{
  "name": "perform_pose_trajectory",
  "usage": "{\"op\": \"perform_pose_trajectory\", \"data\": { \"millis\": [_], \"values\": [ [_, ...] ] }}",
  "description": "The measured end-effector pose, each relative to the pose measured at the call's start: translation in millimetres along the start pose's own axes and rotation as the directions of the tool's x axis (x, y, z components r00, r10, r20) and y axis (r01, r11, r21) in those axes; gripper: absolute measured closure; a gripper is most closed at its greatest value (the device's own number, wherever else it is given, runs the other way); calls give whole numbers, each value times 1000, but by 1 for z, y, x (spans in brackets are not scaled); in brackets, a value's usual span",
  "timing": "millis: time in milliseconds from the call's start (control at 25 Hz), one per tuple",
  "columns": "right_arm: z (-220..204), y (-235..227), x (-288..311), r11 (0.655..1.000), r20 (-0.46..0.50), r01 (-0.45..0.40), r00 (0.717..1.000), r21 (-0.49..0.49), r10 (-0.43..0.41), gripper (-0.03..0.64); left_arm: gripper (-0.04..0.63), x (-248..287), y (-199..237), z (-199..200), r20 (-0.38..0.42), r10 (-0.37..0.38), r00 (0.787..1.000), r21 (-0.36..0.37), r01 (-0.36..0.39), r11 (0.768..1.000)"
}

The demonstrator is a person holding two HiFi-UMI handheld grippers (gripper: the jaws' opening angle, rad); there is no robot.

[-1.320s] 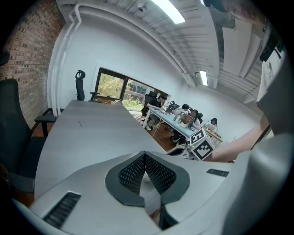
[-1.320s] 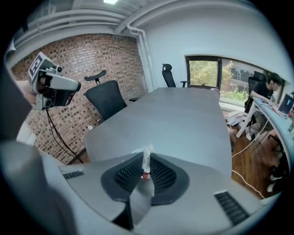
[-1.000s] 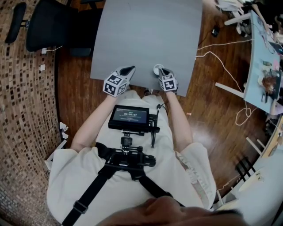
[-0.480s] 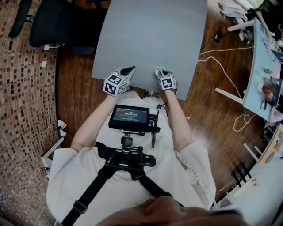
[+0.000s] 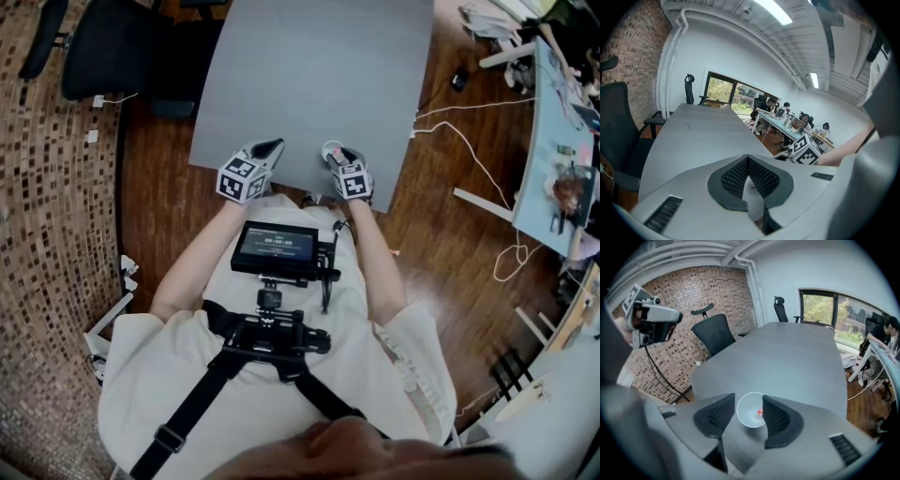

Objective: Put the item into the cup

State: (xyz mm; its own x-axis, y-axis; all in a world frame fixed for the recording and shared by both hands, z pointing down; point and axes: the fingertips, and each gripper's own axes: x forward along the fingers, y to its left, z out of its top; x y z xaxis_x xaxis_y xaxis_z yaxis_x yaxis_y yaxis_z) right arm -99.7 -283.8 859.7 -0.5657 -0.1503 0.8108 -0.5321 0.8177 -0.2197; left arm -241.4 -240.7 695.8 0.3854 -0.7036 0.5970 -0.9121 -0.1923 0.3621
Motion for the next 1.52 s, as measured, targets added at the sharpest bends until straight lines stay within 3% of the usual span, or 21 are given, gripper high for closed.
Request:
{"op": "perform_pose_trajectory", "data": {
  "millis": [320, 640, 840, 1040, 1320, 1520],
  "values": [
    [23, 6, -56, 999, 169, -45, 985, 16, 42, 393, 598, -9, -20, -4, 22, 43, 999, -14, -43, 999],
    [55, 27, -115, 999, 356, -46, 934, 6, 41, 396, 598, -28, -17, -10, 58, 50, 997, -33, -48, 998],
    [64, 31, -154, 1000, 450, -14, 893, 9, 8, 396, 598, -29, -29, -6, 74, -6, 997, 2, 6, 1000],
    [56, 17, -183, 996, 477, 53, 875, 72, -81, 397, 598, -22, -44, 4, 84, -83, 993, 40, 80, 996],
    [24, 59, -219, 974, 481, 161, 849, 160, -219, 403, 597, -71, -52, -10, 118, -221, 968, 83, 212, 974],
    [-3, 80, -240, 954, 482, 214, 826, 212, -293, 412, 597, -101, -57, -27, 135, -273, 953, 105, 260, 960]
  ]
}}
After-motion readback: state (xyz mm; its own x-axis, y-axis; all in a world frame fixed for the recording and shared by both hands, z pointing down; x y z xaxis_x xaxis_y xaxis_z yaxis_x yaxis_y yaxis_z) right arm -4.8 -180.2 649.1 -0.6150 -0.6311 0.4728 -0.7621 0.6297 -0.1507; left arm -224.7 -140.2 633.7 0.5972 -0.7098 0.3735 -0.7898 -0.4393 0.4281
